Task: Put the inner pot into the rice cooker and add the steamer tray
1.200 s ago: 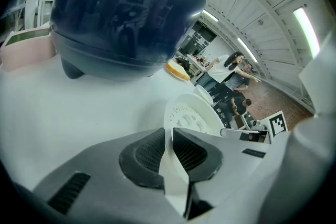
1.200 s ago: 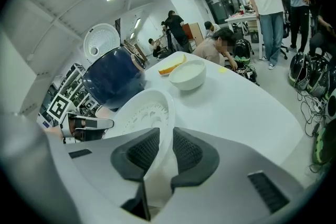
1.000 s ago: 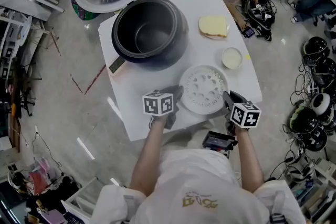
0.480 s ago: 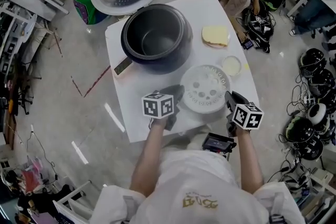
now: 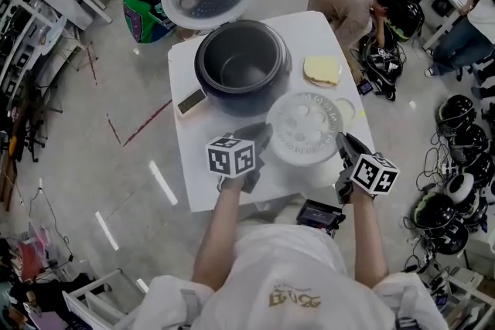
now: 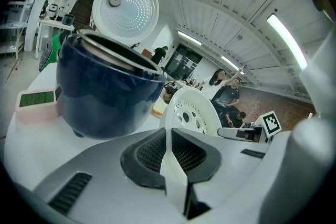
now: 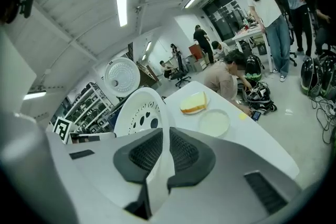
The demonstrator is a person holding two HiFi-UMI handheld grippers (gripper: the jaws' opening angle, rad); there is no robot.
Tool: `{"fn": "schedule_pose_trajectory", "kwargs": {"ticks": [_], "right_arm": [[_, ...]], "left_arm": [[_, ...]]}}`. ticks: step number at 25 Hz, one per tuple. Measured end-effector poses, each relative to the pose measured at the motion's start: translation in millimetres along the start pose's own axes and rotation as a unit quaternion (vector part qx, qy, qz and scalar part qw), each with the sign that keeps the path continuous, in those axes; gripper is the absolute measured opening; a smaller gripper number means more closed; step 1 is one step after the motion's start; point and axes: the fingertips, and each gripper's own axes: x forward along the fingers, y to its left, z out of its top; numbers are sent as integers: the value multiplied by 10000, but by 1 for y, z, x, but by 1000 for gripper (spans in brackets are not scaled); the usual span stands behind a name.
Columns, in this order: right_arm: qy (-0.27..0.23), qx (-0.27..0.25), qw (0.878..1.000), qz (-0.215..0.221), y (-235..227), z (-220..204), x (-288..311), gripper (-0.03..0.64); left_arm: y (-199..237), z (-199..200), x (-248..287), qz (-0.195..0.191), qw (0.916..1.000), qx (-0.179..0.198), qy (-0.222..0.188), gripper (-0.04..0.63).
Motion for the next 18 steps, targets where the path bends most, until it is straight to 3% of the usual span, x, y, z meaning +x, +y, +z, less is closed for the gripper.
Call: {"fn": "schedule_pose_trajectory", "kwargs": {"ticks": [18], "right_arm": [[-408, -219, 9960, 762, 75, 61, 4, 48]], "left_arm": [[-8, 68, -64, 91, 9958, 110, -902, 44]]}}
